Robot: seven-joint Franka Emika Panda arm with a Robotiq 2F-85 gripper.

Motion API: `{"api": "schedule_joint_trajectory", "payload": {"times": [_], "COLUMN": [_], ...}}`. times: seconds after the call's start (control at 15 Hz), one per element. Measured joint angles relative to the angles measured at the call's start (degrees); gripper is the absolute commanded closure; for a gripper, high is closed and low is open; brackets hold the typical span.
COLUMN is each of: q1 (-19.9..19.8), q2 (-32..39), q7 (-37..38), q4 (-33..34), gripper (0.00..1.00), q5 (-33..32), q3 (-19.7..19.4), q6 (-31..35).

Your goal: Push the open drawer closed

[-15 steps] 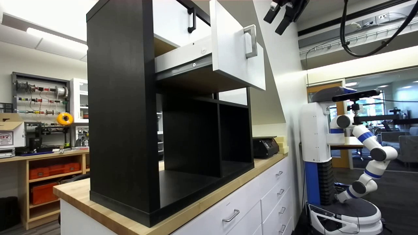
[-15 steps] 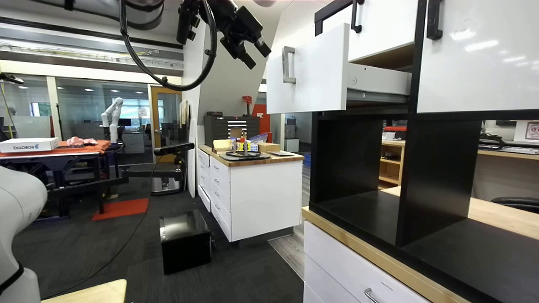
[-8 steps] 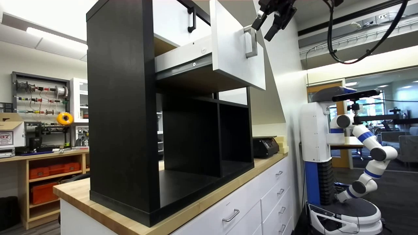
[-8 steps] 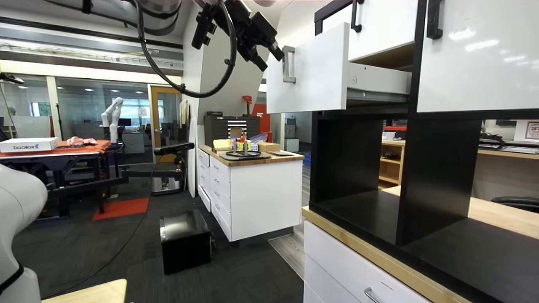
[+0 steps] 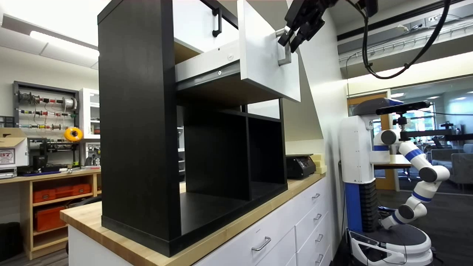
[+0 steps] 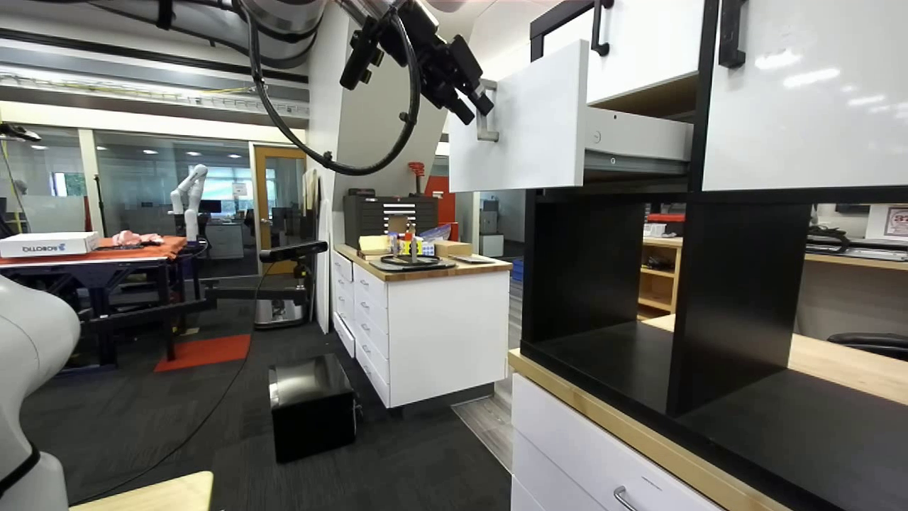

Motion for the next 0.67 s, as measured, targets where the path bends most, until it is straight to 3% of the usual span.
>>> {"api": "schedule_joint_trajectory", "payload": {"times": [0.27, 0.67], "q1": [-0.01, 0.00], "q2": [0.27, 0.73], "q7": [-0.08, -0.46], "q4": [0.00, -0.07], "gripper": [0.96, 0.95], "q5": [0.00, -0.04], "q3": [-0.70, -0.89], "q6": [1.54, 2.79]}}
